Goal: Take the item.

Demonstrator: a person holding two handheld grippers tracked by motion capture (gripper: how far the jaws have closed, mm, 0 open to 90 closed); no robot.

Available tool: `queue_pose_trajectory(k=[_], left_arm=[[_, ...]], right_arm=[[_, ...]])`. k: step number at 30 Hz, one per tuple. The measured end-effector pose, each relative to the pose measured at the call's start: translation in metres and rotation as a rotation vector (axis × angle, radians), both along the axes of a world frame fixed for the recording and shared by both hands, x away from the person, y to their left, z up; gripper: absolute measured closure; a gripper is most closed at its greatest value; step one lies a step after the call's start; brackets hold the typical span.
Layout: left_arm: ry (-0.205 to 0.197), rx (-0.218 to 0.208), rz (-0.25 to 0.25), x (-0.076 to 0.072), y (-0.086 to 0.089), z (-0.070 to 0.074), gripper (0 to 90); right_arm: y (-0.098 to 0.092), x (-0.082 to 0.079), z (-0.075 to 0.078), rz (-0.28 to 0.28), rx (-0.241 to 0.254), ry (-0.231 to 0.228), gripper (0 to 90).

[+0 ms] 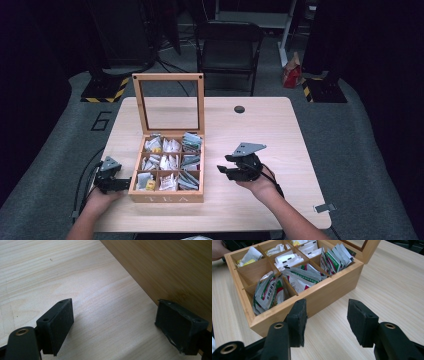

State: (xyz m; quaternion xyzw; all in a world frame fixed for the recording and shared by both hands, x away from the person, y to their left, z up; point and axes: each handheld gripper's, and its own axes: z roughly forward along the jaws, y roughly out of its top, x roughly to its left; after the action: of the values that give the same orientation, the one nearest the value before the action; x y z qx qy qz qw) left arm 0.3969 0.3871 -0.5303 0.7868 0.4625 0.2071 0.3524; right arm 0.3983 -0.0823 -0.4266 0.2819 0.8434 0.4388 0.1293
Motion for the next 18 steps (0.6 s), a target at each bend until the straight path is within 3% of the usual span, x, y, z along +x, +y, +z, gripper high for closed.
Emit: queue_pose_trajectory(k=[18], left_arm=[[0.002,0.001,0.000,0.000,0.000,0.000,14.7]], right_arm=[[0.022,-0.001,0.003,0.049,0.003,-0.009,49.5]])
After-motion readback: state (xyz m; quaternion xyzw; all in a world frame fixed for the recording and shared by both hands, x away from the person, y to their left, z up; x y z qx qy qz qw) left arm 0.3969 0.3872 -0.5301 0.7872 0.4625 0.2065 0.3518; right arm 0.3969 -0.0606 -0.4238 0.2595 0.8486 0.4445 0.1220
